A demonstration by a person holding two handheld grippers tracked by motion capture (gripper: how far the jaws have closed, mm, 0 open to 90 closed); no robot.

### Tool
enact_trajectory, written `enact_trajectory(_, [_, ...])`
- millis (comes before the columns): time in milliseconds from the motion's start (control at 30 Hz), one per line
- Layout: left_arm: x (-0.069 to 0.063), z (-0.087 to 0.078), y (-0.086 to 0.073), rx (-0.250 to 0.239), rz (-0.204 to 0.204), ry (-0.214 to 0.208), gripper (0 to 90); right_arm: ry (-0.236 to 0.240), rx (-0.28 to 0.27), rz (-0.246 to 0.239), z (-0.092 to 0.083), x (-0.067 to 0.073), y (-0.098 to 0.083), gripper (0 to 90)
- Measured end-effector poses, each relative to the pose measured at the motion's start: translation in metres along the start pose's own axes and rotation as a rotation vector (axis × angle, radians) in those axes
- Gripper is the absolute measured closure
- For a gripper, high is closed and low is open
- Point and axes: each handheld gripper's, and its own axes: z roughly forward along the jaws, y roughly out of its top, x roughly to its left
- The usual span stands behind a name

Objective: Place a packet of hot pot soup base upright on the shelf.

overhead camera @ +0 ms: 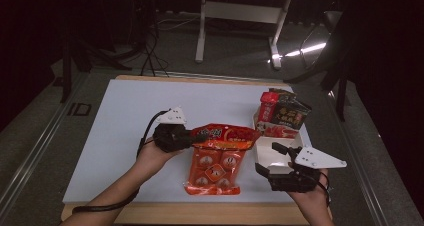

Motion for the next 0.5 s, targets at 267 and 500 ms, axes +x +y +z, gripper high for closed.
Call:
enact_trajectory(267, [-0.015, -0.004, 0.011, -0.048, 0.096, -0.017, 90.0, 0.016, 0.009, -0.002, 0.009, -0.008, 0.011, 19.9])
enact_trajectory(500, [-0.018, -0.008, 0.016, -0.097, 0.119, -0.064, 90.0, 0.049, 0.007, 0.029, 0.025, -0.019, 0.012, 20.4])
